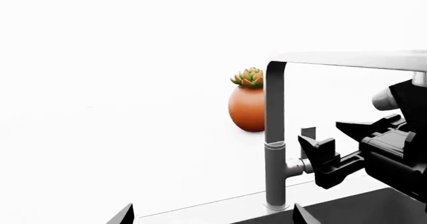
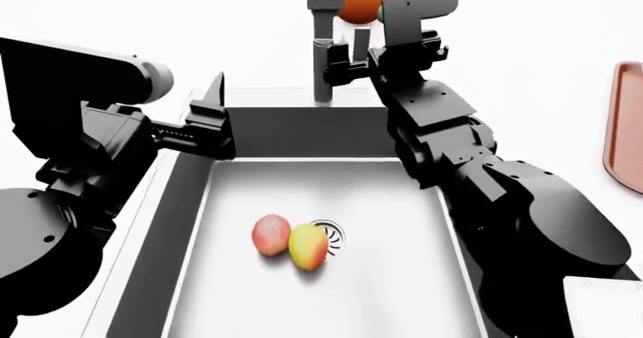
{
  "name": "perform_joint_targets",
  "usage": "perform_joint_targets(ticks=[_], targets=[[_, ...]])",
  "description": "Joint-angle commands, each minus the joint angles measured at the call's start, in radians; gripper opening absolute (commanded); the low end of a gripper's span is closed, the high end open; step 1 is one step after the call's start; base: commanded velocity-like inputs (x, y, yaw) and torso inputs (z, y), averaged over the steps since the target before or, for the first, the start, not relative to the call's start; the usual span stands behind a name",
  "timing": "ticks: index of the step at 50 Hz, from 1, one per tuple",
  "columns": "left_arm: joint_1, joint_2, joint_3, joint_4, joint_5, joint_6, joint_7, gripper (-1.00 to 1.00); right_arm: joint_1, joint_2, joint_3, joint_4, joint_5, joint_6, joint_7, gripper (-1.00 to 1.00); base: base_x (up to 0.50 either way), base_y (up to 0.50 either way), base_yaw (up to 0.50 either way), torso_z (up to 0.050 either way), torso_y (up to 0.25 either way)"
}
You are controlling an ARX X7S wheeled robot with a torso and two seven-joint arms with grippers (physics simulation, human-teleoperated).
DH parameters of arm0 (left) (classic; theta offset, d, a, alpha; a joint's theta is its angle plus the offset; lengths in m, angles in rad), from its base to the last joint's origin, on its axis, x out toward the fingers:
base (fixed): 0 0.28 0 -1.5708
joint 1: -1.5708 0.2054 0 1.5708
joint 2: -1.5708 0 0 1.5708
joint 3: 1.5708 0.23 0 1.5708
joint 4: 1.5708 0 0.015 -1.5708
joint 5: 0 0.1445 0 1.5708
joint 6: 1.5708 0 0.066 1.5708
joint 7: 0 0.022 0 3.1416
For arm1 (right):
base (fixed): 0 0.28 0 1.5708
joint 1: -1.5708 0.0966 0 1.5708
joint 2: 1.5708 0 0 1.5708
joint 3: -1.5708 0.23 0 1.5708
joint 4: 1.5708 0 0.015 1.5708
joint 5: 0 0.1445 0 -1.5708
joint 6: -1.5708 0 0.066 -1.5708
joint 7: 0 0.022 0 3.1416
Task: Pick up the fruits and vegetables and place them in the sink. Turn on the sink faucet to wash them. Then turn the sink off and put them in the tray.
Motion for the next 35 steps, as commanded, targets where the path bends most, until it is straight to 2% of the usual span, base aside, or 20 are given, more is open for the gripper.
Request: perform_joint_targets(ticks=[1,5,17,24,35], targets=[[0.007,-0.006,0.002,0.007,0.003,0.006,0.008,1.0,0.007,0.0,-0.043,0.003,0.041,-0.007,0.002,1.0,0.0,0.0,0.0,0.0,-0.229],[0.009,-0.007,0.002,0.008,0.001,0.007,0.011,1.0,0.01,0.0,-0.046,0.002,0.042,-0.005,0.009,1.0,0.0,0.0,0.0,0.0,-0.042],[0.012,-0.012,0.002,0.005,0.0,0.011,0.014,1.0,0.023,0.0,-0.05,0.0,0.047,-0.012,0.02,1.0,0.0,0.0,0.0,0.0,-0.181],[-0.003,-0.014,-0.006,0.016,-0.037,0.0,-0.014,1.0,0.041,0.0,-0.045,0.004,0.062,-0.025,0.049,1.0,0.0,0.0,0.0,0.0,-0.003],[0.008,-0.016,-0.003,0.008,-0.02,0.013,0.002,1.0,0.056,0.0,-0.046,0.012,0.13,-0.043,0.122,1.0,0.0,0.0,0.0,0.0,0.0]])
